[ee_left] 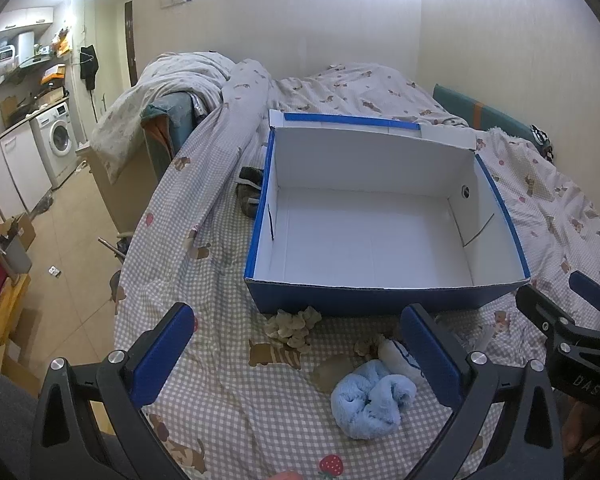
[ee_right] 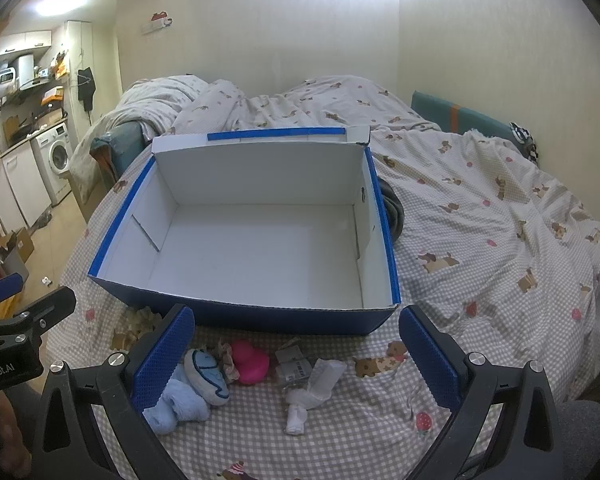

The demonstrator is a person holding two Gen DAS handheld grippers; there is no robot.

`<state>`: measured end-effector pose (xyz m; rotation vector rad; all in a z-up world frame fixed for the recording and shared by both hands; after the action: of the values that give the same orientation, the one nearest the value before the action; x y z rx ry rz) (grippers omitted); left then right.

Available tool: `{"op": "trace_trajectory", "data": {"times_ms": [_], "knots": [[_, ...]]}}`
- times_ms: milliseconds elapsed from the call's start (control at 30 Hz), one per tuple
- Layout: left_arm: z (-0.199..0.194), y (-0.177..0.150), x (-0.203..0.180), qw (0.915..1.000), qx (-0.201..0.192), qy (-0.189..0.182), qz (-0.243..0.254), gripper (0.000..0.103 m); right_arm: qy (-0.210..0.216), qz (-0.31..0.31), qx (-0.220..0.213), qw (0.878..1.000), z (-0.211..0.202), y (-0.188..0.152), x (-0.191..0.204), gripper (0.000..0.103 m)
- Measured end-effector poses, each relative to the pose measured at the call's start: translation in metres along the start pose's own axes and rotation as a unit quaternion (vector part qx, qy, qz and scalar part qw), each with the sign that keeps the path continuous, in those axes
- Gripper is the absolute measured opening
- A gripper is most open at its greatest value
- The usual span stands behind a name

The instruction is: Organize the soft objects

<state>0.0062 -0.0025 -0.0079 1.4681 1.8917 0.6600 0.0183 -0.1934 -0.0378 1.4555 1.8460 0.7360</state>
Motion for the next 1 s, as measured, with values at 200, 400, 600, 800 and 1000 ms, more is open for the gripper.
{"op": "trace_trajectory", "data": {"times_ms": [200, 400, 600, 800, 1000], "knots": [[-0.0006, 0.0004, 0.0011, 1.0000, -0.003, 0.002, 0.001, 0.103, 0.000, 0.000, 0.001, 1.000, 0.0006, -0.0005, -0.0002, 0.103], [-0.0005, 0.0012, 0.0030, 1.0000, -0.002, 0.002, -0.001, 0.103, 0.002, -0.001, 0.004, 1.000, 0.0026, 0.0027, 0.0018, 0.103], [-0.0003, 0.0005, 0.0037, 1.0000, -0.002, 0.004, 0.001, 0.103, 0.002, -0.001, 0.004, 1.000, 0.0027, 0.0028, 0.0017, 0.103], [0.0009, 0.0005, 0.0027, 1.0000, -0.003, 0.007, 0.003, 0.103, 0.003, -0.004, 0.004, 1.000, 0.0025, 0.0027, 0.0030, 0.103], [0.0010, 0.0001, 0.0028, 1.0000, -0.001, 0.007, 0.003, 0.103, 0.002, -0.003, 0.004, 1.000, 0.0026, 0.0029, 0.0039, 0.103]]}}
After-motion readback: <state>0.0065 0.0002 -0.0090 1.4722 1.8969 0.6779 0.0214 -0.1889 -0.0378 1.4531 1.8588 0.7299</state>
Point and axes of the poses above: each gripper's, at about its wrist camera, not at the fingertips, and z roughly the way its jaws point, x to its left, y to its top, the point moved 1 cm from there along z, roughly the way its jaws point, and after that the axes turned 13 degrees about -z, right-handed, at the moved point
